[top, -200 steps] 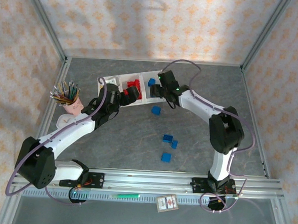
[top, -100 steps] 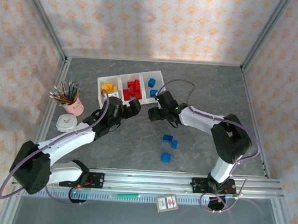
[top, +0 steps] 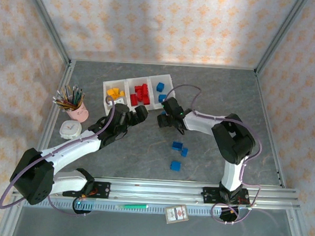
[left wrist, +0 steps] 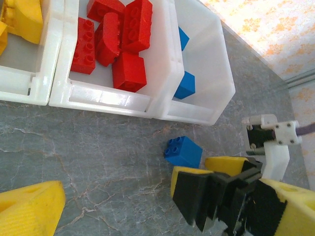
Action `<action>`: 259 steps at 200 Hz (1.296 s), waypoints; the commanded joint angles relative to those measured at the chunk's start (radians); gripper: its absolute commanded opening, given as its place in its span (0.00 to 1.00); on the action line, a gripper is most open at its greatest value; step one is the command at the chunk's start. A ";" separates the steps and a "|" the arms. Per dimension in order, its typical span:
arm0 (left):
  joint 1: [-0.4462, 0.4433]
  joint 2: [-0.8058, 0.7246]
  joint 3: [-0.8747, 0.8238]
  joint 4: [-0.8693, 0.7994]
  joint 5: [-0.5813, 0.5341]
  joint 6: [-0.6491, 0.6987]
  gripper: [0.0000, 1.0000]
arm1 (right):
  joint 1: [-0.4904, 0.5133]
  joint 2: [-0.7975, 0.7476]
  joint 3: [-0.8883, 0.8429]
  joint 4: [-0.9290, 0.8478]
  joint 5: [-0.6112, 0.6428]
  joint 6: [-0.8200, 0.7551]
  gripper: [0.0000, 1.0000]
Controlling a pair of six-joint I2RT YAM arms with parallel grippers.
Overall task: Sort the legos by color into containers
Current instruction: Pick up the lego from the center of the table, then place the lego in the container.
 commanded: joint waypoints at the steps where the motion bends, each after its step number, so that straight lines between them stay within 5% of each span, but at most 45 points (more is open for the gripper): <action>1: -0.007 -0.011 -0.007 0.036 -0.031 -0.008 0.99 | -0.023 0.038 0.056 0.033 0.022 -0.013 0.70; 109: -0.006 -0.012 0.005 0.025 -0.032 0.017 0.99 | -0.037 0.051 0.097 -0.001 -0.067 -0.033 0.31; 182: 0.008 0.009 0.111 -0.043 -0.028 0.111 0.99 | -0.043 -0.059 0.188 -0.109 -0.059 0.059 0.31; 259: 0.074 0.110 0.210 -0.032 -0.007 0.171 0.99 | -0.094 0.238 0.593 -0.169 -0.020 0.098 0.33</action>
